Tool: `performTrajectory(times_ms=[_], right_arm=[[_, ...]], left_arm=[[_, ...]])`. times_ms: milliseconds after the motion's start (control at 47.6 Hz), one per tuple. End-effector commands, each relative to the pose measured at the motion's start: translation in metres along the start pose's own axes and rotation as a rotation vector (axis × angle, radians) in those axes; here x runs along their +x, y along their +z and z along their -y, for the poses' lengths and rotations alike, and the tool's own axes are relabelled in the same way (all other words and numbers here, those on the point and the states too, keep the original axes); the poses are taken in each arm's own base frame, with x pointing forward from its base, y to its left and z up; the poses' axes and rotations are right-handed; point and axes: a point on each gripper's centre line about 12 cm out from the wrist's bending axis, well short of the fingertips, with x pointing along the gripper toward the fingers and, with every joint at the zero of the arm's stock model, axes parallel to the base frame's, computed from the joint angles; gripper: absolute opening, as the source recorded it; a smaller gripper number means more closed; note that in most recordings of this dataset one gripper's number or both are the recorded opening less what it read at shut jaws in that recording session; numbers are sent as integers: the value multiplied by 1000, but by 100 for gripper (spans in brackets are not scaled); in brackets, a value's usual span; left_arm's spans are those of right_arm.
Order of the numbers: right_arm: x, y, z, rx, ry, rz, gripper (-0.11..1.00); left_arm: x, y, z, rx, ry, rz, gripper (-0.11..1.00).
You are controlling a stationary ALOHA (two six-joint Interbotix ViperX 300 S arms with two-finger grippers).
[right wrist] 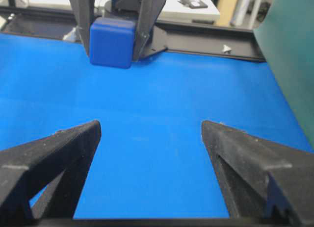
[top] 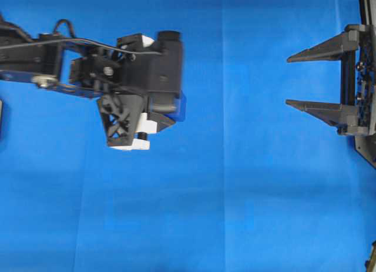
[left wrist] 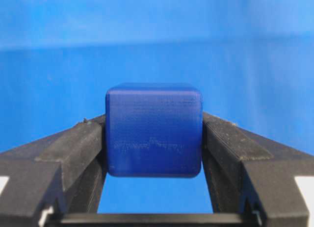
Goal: Handover the blue block to the right arm after grasping it with the left arm, then place it in the designated position.
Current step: 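Lift the cube and pull the left gripper back toward its side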
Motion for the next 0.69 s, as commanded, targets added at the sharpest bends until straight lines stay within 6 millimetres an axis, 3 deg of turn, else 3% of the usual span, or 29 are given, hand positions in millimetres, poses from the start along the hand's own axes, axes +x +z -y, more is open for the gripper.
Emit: performTrajectory(times_ms=[0, 378, 672], right_arm=[[2, 12, 0, 0, 0, 31, 95], [4, 14, 0, -1, 0, 35, 95], [6, 14, 0, -1, 0, 32, 95]], left_arm=[[-21, 6, 0, 5, 3, 129, 49], [-38, -25, 1, 2, 7, 489, 49], [-53, -46, 2, 2, 8, 660, 49]])
